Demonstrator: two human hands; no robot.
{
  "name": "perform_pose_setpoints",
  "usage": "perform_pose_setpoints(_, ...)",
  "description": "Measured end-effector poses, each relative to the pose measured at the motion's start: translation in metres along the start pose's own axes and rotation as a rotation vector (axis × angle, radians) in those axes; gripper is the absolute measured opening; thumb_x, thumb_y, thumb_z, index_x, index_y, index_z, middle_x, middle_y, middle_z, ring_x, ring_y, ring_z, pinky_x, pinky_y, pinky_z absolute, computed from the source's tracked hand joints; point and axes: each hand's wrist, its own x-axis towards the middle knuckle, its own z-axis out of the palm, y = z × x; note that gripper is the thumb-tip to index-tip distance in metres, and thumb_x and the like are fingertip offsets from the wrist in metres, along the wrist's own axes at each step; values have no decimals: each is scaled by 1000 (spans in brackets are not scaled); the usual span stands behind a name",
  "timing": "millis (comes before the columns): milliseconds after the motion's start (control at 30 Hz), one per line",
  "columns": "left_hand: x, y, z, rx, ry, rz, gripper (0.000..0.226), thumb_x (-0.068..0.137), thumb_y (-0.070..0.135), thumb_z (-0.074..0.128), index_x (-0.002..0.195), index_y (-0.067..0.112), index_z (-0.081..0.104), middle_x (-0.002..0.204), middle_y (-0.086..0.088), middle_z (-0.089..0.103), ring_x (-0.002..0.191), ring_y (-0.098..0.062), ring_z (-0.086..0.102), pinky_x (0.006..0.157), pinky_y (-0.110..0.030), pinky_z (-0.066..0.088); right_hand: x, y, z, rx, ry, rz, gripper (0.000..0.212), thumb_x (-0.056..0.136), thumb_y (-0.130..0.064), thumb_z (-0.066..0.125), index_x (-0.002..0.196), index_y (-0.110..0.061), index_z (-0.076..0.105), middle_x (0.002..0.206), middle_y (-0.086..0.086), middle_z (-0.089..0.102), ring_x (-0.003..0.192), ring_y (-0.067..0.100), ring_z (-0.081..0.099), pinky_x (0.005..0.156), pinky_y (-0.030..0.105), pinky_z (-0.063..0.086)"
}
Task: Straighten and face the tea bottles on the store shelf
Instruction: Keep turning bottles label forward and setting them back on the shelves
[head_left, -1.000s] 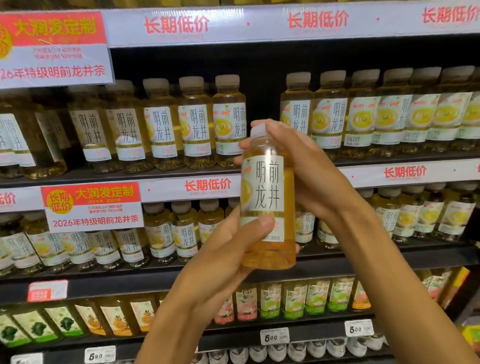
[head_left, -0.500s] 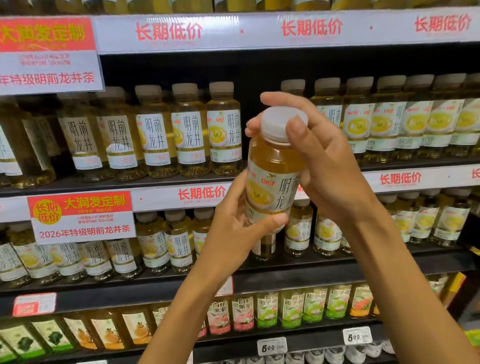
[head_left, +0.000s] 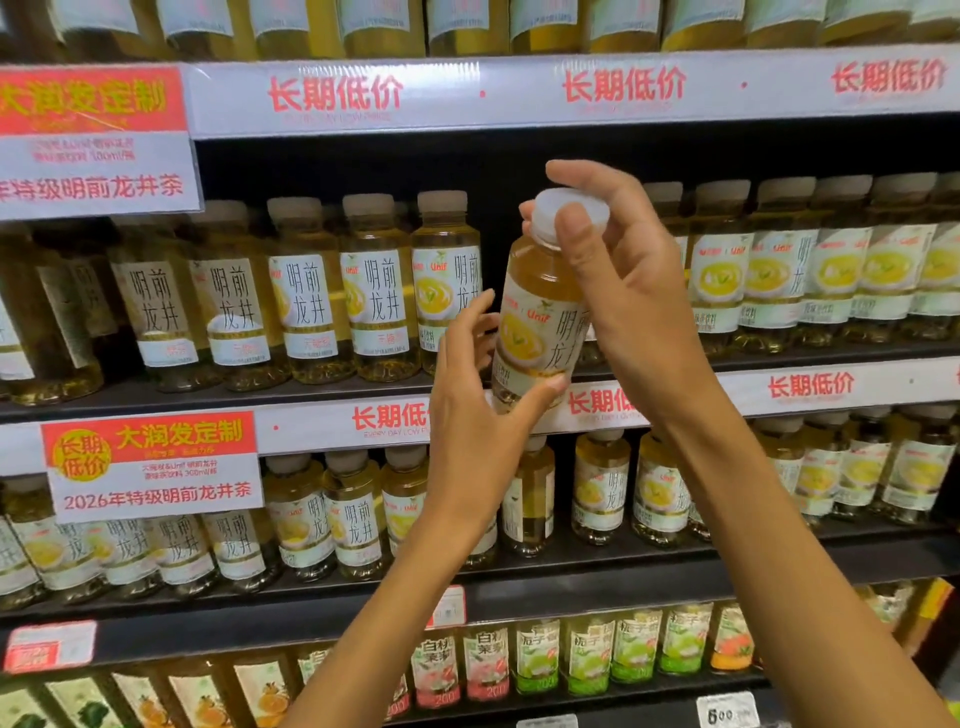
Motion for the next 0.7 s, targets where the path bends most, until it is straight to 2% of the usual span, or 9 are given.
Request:
perform_pose_setpoints(100, 6, -1, 4, 48, 7, 40, 72, 80, 20, 76, 139, 28, 36, 136, 7, 48, 124, -2, 47, 99, -11, 41, 6, 10, 3, -48, 29, -2, 23, 100, -14, 45, 123, -14, 46, 124, 16, 55, 110, 21, 59, 90, 30, 52)
perform_pose_setpoints(200, 10, -3, 6, 63, 5, 31, 73, 81, 22, 75, 142, 25, 36, 139, 5, 49, 126, -5, 48, 103, -25, 44, 13, 19, 1, -59, 75, 17, 21, 100, -17, 47, 121, -12, 45, 120, 14, 55, 106, 20, 59, 87, 30, 53)
perform_pose_setpoints(267, 12, -4, 8, 73, 21, 25, 74, 81, 23, 75, 143, 26, 35, 139, 5, 50, 124, -4, 50, 102, -27, 46, 18, 23, 0, -71, 82, 28, 21, 99, -18, 48, 119, -12, 45, 118, 15, 55, 105, 21, 59, 88, 34, 53)
perform_pose_setpoints(367, 13, -6, 12, 89, 52, 1, 75, 82, 26, 74, 144, 25, 34, 140, 3, 49, 124, -3, 49, 101, -22, 43, 25, 30, -1, -136, 79, -3, 17, 99, -14, 49, 116, -10, 47, 118, 16, 55, 108, 23, 58, 92, 43, 50)
perform_pose_setpoints(467, 15, -9, 15, 129, 54, -3, 76, 83, 28, 72, 147, 21, 31, 146, 4, 43, 130, -4, 43, 106, -18, 38, 31, 37, -2, -176, 99, -35, 15, 99, -13, 50, 114, -11, 50, 117, 15, 56, 110, 23, 58, 92, 45, 49)
perform_pose_setpoints(533, 14, -11, 18, 178, 57, 12, 77, 85, 31, 69, 148, 19, 28, 144, 12, 37, 131, 3, 35, 106, -7, 30, 32, 41, -3, -217, 116, -64, 14, 99, -15, 51, 112, -14, 52, 116, 13, 57, 109, 23, 57, 91, 46, 49)
perform_pose_setpoints(633, 14, -13, 22, 233, 81, 35, 76, 86, 32, 67, 149, 17, 26, 136, 16, 33, 123, 12, 28, 98, 5, 22, 34, 46, -4, -318, 177, -140, 15, 96, -18, 55, 110, -12, 57, 113, 2, 53, 110, 22, 54, 90, 44, 48)
perform_pose_setpoints(700, 14, -14, 26, 289, 104, 42, 76, 87, 33, 65, 149, 15, 26, 141, 8, 38, 123, 11, 25, 96, 7, 18, 36, 48, -4, -382, 209, -179, 19, 95, -20, 57, 110, -9, 60, 108, -5, 50, 108, 24, 52, 89, 44, 47)
